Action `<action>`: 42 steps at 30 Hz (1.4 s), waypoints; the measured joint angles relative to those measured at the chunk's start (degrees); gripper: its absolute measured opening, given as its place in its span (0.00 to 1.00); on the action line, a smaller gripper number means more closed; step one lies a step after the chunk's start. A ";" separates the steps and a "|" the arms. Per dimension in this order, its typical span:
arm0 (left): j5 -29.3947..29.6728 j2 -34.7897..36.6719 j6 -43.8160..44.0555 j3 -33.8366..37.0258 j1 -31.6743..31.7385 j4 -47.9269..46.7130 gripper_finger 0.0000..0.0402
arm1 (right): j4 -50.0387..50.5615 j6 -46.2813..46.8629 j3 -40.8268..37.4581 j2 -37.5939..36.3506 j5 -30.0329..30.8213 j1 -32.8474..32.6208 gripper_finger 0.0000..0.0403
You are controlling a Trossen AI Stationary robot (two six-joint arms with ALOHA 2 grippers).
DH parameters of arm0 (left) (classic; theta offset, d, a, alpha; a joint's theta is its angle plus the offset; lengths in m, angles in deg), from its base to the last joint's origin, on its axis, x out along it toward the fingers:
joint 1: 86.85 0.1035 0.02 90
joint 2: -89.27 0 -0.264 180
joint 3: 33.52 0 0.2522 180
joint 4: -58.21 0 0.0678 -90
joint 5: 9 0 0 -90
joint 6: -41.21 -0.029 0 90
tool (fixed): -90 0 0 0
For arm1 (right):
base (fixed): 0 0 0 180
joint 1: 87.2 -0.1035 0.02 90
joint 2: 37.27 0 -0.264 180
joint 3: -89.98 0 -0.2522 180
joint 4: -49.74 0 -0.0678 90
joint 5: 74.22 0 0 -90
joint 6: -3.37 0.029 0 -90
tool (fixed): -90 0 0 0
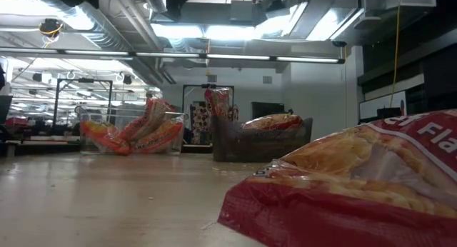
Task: Sort Maruchan noodles
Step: Put the orange noodle pack into the top transparent bin
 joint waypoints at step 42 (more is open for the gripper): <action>54.12 16.41 33.93 0.11 10.43 -44.87 0.16 | 29.46 16.43 0.11 -18.77 15.64 0.00 0.56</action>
